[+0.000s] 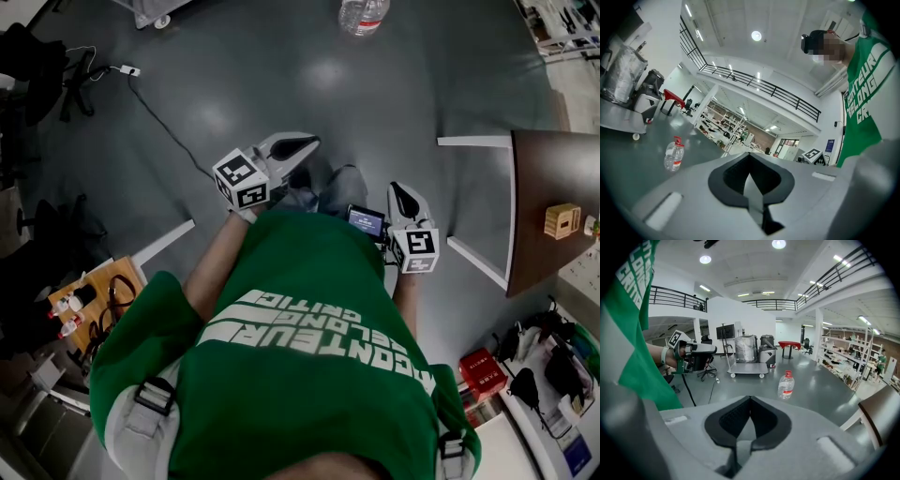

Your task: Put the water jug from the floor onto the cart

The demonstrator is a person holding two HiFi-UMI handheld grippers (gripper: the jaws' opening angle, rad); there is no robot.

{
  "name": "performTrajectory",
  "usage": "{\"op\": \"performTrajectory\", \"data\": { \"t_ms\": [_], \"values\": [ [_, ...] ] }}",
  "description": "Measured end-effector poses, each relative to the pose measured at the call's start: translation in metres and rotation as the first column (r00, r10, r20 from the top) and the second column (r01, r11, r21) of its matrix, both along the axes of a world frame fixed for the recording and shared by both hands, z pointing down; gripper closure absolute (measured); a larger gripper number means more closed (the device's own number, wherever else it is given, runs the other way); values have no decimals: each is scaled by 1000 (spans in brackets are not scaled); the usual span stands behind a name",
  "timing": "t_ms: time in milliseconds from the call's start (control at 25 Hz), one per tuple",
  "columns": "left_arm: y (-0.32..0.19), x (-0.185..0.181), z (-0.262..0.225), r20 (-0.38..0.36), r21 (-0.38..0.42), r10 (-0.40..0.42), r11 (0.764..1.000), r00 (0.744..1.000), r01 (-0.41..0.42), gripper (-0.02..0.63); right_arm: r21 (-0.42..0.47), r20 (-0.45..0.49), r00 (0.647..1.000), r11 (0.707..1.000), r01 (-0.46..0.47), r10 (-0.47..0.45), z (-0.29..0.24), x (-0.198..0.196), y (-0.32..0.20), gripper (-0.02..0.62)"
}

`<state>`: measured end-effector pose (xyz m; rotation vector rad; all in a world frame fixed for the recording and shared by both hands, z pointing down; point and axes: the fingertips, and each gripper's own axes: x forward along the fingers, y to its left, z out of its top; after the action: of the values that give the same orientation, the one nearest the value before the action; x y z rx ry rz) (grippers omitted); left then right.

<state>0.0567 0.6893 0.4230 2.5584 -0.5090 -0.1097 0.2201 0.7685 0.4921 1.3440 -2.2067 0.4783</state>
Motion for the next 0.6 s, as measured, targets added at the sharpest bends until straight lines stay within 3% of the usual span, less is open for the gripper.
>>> {"op": "performTrajectory", "data": {
  "t_ms": [600],
  "values": [
    [-37,16,-8,20,4,12,1000,1000,-12,598,30,12,1000,1000,-6,5,-8,14,-47,601]
  ]
}}
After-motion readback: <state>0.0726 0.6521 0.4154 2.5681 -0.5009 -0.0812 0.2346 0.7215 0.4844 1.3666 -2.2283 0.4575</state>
